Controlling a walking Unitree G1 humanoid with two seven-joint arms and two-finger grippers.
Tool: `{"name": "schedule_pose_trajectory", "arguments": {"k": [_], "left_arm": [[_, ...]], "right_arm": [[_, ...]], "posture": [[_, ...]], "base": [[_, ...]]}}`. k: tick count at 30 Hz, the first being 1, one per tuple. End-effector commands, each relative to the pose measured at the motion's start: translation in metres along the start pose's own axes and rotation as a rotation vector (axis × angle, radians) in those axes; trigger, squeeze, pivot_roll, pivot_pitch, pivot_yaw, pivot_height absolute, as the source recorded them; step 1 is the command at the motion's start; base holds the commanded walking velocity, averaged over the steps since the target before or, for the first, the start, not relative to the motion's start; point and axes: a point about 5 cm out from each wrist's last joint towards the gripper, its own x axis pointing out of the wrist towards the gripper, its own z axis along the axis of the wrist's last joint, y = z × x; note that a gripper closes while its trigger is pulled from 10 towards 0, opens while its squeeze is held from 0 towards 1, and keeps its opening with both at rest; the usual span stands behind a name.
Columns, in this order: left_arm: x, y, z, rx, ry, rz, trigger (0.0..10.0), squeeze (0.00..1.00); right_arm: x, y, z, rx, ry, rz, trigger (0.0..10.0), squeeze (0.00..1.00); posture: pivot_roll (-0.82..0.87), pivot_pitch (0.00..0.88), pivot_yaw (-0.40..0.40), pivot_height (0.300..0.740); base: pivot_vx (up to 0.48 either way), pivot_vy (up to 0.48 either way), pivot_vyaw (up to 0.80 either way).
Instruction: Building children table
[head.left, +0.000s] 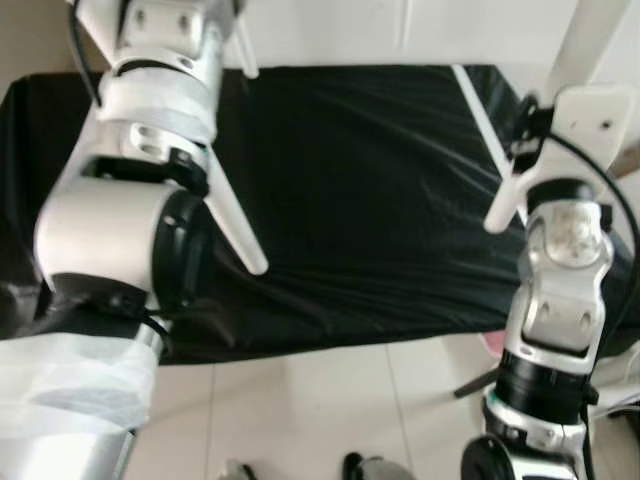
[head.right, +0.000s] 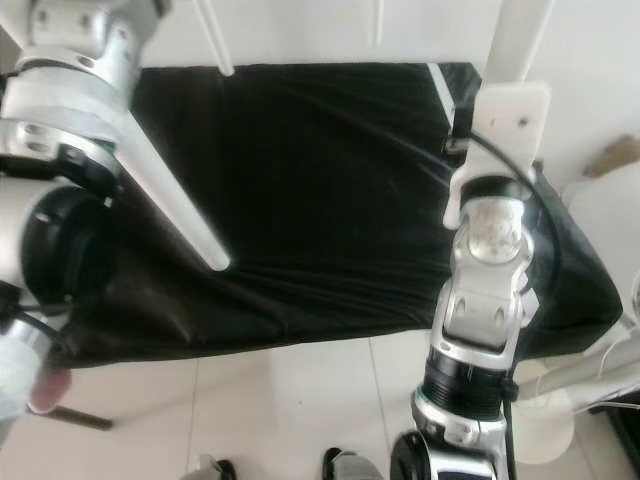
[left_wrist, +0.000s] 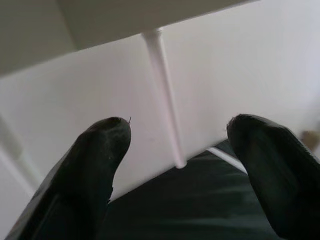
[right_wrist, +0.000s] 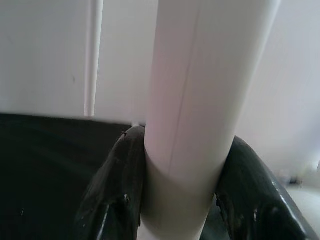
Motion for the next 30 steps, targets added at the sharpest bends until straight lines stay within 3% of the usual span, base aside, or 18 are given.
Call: {"name": "schedule_pose_trajectory", "arguments": {"k": [1, 6, 7, 8, 15, 16, 19, 20, 21, 22, 25, 30], "left_arm": [[-0.001, -0.007, 0.01, 0.011, -0.044, -0.067, 10.0, 0.0], [-0.003, -0.015, -0.005, -0.027, 0.007, -0.114, 10.0, 0.0], [-0.004, -0.014, -0.009, -0.037, 0.016, -0.128, 10.0, 0.55], [-0.007, -0.015, -0.013, -0.057, 0.02, -0.166, 10.0, 1.0], [-0.016, -0.025, -0.023, -0.056, 0.036, -0.281, 10.0, 1.0], [-0.024, -0.032, -0.03, -0.028, 0.048, -0.345, 10.0, 1.0], [-0.033, -0.036, -0.038, -0.026, 0.068, -0.392, 10.0, 1.0], [-0.037, -0.038, -0.041, -0.027, 0.074, -0.423, 10.0, 0.78], [-0.041, -0.039, -0.043, -0.033, 0.08, -0.445, 10.0, 0.78], [-0.046, -0.039, -0.046, -0.056, 0.089, -0.458, 10.0, 0.0], [-0.061, -0.039, -0.053, -0.098, 0.108, -0.52, 10.0, 0.0], [-0.083, -0.027, -0.063, -0.135, 0.106, -0.484, 10.0, 0.0]], "right_arm": [[-0.006, 0.009, -0.027, -0.056, 0.116, 0.056, 10.0, 0.0], [-0.012, 0.011, -0.031, -0.032, 0.132, 0.064, 10.0, 0.0], [-0.012, 0.01, -0.032, -0.031, 0.131, 0.063, 10.0, 0.96], [-0.012, 0.009, -0.034, -0.023, 0.127, 0.063, 10.0, 1.0], [-0.014, 0.009, -0.035, 0.02, 0.103, 0.064, 10.0, 1.0], [-0.015, 0.009, -0.035, 0.046, 0.088, 0.053, 10.0, 1.0], [-0.018, 0.009, -0.036, 0.072, 0.078, 0.037, 10.0, 1.0], [-0.019, 0.009, -0.037, 0.078, 0.08, 0.03, 10.0, 1.0], [-0.02, 0.009, -0.039, 0.082, 0.081, 0.026, 10.0, 1.0], [-0.022, 0.01, -0.041, 0.086, 0.086, 0.028, 10.0, 1.0], [-0.027, 0.013, -0.046, 0.111, 0.097, 0.048, 10.0, 1.0], [-0.032, 0.013, -0.053, 0.118, 0.11, 0.046, 10.0, 1.0]], "posture": [[-0.03, 0.155, 0.003, 0.74], [-0.03, 0.165, 0.003, 0.74], [-0.03, 0.165, 0.002, 0.74], [-0.02, 0.167, 0.002, 0.74], [-0.02, 0.169, -0.004, 0.74], [-0.01, 0.167, -0.006, 0.74], [-0.01, 0.163, -0.009, 0.74], [-0.01, 0.161, -0.01, 0.74], [-0.01, 0.161, -0.01, 0.74], [-0.01, 0.161, -0.01, 0.74], [-0.01, 0.159, -0.005, 0.74], [0.0, 0.165, 0.006, 0.74]], "base": [[0.0, 0.0, 0.0], [0.0, 0.0, 0.0], [0.0, 0.0, 0.0], [0.0, 0.0, 0.0], [0.0, 0.0, 0.0], [0.0, 0.0, 0.0], [0.0, 0.0, 0.0], [0.0, 0.0, 0.0], [0.0, 0.0, 0.0], [0.0, 0.0, 0.0], [0.0, 0.0, 0.0], [0.0, 0.0, 0.0]]}}
